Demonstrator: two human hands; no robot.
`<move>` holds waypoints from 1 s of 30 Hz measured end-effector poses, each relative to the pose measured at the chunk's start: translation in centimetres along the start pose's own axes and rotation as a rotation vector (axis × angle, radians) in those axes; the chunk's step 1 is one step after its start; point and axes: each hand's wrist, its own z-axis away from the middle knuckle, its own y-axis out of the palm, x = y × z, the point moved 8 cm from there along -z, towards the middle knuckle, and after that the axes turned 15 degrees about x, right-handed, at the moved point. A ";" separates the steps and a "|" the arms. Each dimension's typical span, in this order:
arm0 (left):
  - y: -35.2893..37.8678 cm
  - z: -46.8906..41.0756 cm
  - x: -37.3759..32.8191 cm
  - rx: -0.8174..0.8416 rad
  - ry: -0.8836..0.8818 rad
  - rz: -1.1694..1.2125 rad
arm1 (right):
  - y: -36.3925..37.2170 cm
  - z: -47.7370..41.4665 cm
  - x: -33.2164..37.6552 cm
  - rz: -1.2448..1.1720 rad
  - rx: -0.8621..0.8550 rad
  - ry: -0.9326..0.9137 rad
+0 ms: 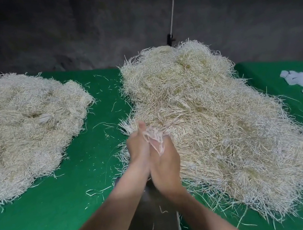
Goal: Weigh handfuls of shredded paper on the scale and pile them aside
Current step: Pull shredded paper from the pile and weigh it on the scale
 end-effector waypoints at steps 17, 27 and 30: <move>-0.6 1.8 -0.7 0.213 -0.064 -0.001 | -1.2 -2.0 -0.9 -0.470 0.277 0.235; -5.9 2.5 0.7 -0.211 -0.106 -0.021 | 4.1 0.5 0.5 -0.056 0.212 -0.007; -8.8 1.7 0.6 -0.285 -0.029 -0.128 | 6.0 0.5 0.2 -0.075 0.442 0.072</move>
